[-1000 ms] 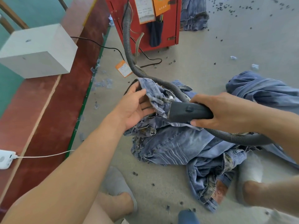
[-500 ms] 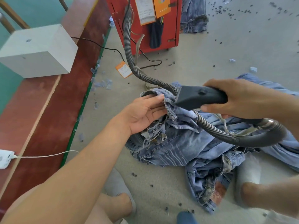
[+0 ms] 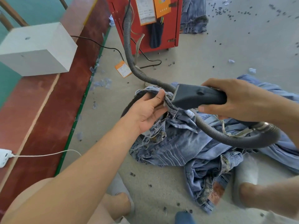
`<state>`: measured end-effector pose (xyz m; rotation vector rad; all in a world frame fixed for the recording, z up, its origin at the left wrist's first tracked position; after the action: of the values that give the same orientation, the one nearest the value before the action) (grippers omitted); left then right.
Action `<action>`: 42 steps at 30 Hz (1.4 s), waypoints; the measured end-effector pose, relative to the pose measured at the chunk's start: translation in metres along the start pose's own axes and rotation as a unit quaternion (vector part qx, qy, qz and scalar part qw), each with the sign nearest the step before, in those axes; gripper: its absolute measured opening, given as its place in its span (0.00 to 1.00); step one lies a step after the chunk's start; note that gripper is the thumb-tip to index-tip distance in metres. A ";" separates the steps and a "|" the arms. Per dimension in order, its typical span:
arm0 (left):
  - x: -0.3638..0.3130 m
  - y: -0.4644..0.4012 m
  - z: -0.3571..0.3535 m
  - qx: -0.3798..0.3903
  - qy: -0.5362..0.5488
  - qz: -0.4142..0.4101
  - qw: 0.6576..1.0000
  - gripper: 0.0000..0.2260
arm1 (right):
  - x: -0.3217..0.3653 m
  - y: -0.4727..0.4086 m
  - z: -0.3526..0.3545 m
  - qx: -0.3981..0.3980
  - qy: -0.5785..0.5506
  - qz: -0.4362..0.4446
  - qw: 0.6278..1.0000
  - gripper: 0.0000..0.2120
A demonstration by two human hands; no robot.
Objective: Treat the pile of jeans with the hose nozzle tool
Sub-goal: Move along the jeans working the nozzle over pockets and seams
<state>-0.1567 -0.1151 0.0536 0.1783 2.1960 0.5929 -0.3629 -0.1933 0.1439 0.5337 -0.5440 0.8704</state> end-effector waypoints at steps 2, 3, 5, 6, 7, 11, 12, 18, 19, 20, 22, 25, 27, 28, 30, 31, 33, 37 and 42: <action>0.002 -0.001 -0.002 -0.022 -0.032 -0.007 0.999 0.05 | 0.004 0.000 -0.008 0.031 0.018 -0.002 0.999 0.13; 0.003 -0.002 -0.002 -0.030 -0.052 -0.009 0.998 0.05 | 0.005 0.000 -0.012 0.035 0.028 -0.001 0.999 0.14; 0.004 -0.003 -0.002 -0.042 -0.087 -0.013 0.995 0.07 | 0.005 -0.005 -0.015 0.002 0.042 -0.009 0.999 0.14; 0.005 -0.003 -0.002 -0.051 -0.096 -0.014 0.994 0.08 | 0.003 -0.006 -0.013 -0.029 0.050 -0.023 0.998 0.13; 0.004 -0.004 -0.001 -0.064 -0.099 -0.017 0.993 0.09 | 0.000 -0.007 -0.007 -0.063 0.053 -0.040 0.996 0.12; 0.000 -0.004 0.006 -0.132 -0.079 -0.037 0.987 0.09 | -0.011 0.000 0.015 -0.110 -0.002 -0.066 0.992 0.12; 0.000 -0.004 0.007 -0.148 -0.074 -0.042 0.985 0.08 | -0.008 0.003 0.015 -0.097 0.002 -0.059 0.994 0.12; 0.007 -0.007 0.004 -0.178 -0.059 -0.064 0.980 0.04 | 0.007 0.001 -0.026 0.010 0.100 -0.060 0.993 0.09; 0.007 -0.007 0.003 -0.173 -0.054 -0.067 0.981 0.04 | 0.003 -0.003 -0.028 0.004 0.094 -0.078 0.993 0.09; 0.006 -0.007 0.003 -0.172 -0.051 -0.066 0.982 0.04 | 0.000 -0.007 -0.026 -0.008 0.081 -0.097 0.992 0.09; 0.005 -0.006 0.003 -0.161 -0.052 -0.062 0.984 0.04 | -0.007 -0.013 -0.015 -0.053 0.063 -0.123 0.989 0.09; 0.005 -0.004 0.002 -0.148 -0.049 -0.061 0.986 0.03 | -0.007 -0.007 0.000 -0.077 -0.004 -0.108 0.991 0.09; 0.004 -0.003 0.002 -0.153 -0.048 -0.060 0.985 0.04 | 0.002 -0.001 -0.003 -0.023 -0.014 -0.083 0.996 0.08; 0.003 -0.003 0.002 -0.153 -0.050 -0.059 0.985 0.04 | 0.006 0.001 -0.007 0.007 -0.002 -0.079 0.997 0.09; 0.003 -0.004 0.001 -0.143 -0.060 -0.053 0.986 0.05 | 0.009 -0.002 -0.018 0.039 0.030 -0.081 0.995 0.09; 0.004 -0.004 0.000 -0.139 -0.063 -0.046 0.987 0.05 | 0.008 -0.005 -0.022 0.033 0.033 -0.089 0.995 0.09; 0.005 -0.004 0.001 -0.147 -0.069 -0.030 0.986 0.07 | 0.004 -0.012 -0.022 -0.008 0.025 -0.107 0.994 0.09; 0.004 -0.002 0.002 -0.152 -0.059 -0.023 0.986 0.04 | 0.002 -0.009 -0.003 -0.086 -0.036 -0.120 0.988 0.09; 0.002 -0.003 0.003 -0.168 -0.022 -0.014 0.985 0.04 | 0.010 0.003 -0.014 0.004 0.024 -0.106 0.994 0.09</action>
<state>-0.1558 -0.1164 0.0489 -0.0181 2.0167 0.9224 -0.3574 -0.1772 0.1407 0.5660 -0.4310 0.6824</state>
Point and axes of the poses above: each hand's wrist, its own y-axis away from the middle knuckle, its own z-axis out of the back of the hand, x = y × z, the point moved 5 cm from there along -y, towards the middle knuckle, and after that the axes turned 7 degrees about x, right-handed, at the moved point
